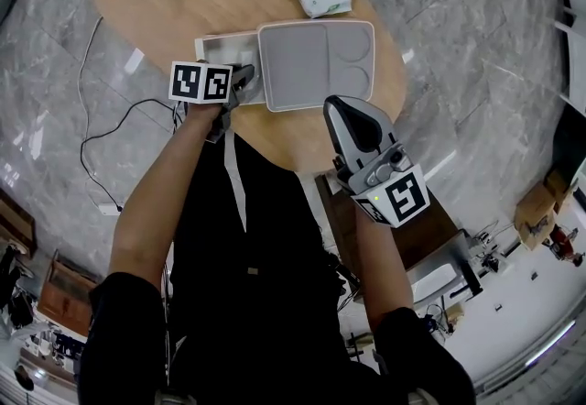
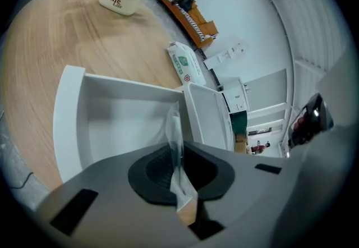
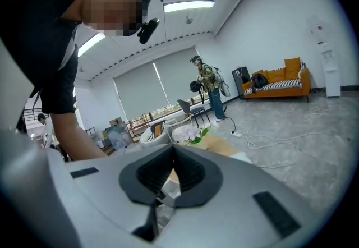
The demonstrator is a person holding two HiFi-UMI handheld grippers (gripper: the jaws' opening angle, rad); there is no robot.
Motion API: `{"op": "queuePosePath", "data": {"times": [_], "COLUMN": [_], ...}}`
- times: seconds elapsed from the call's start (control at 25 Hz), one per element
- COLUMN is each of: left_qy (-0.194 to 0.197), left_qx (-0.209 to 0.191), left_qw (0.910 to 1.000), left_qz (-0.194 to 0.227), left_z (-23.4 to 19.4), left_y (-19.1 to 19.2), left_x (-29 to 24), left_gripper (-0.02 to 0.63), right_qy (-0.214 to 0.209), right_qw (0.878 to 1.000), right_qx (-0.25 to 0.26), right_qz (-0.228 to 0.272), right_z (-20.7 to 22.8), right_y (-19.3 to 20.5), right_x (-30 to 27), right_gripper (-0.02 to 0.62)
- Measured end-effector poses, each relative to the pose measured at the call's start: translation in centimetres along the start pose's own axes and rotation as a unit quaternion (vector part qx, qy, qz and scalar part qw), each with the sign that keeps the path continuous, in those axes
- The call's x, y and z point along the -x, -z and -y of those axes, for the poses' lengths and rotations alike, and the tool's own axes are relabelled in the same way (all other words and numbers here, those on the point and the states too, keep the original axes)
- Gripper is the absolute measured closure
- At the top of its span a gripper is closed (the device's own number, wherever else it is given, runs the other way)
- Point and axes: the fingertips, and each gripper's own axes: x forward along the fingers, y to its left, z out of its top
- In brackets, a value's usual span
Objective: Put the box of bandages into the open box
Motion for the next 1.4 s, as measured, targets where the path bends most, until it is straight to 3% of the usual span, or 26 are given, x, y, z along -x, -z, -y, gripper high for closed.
{"op": "queuePosePath", "data": {"times": [0.32,0.72,1.08,1.4], "left_qy": [-0.06,-0.123,-0.152,-0.14], "left_qx": [-0.056,-0.111,-0.139,-0.118], "left_qw": [0.9965,0.9859,0.9781,0.983], "left_qz": [-0.013,-0.024,-0.028,0.014], "left_z": [-0.5,-0.3,-1.0,-0.8], "left_y": [0.2,0.6,0.6,-0.4], "left_x": [-0.5,-0.4,1.5,4.8], "left_gripper": [0.55,0.414,0.373,0.373], "right_qy": [0.003,-0.002,-0.007,-0.02], "right_qw": [1.0,1.0,1.0,1.0], "right_qx": [-0.007,-0.008,-0.014,-0.009], "right_qz": [0.002,0.009,0.012,0.011], "right_z": [-0.2,-1.1,-1.9,-3.0], "right_y": [0.6,0.7,1.0,0.9], "right_x": [0.6,0.8,0.6,0.2], "right_gripper": [0.584,0.583,0.583,0.584]}}
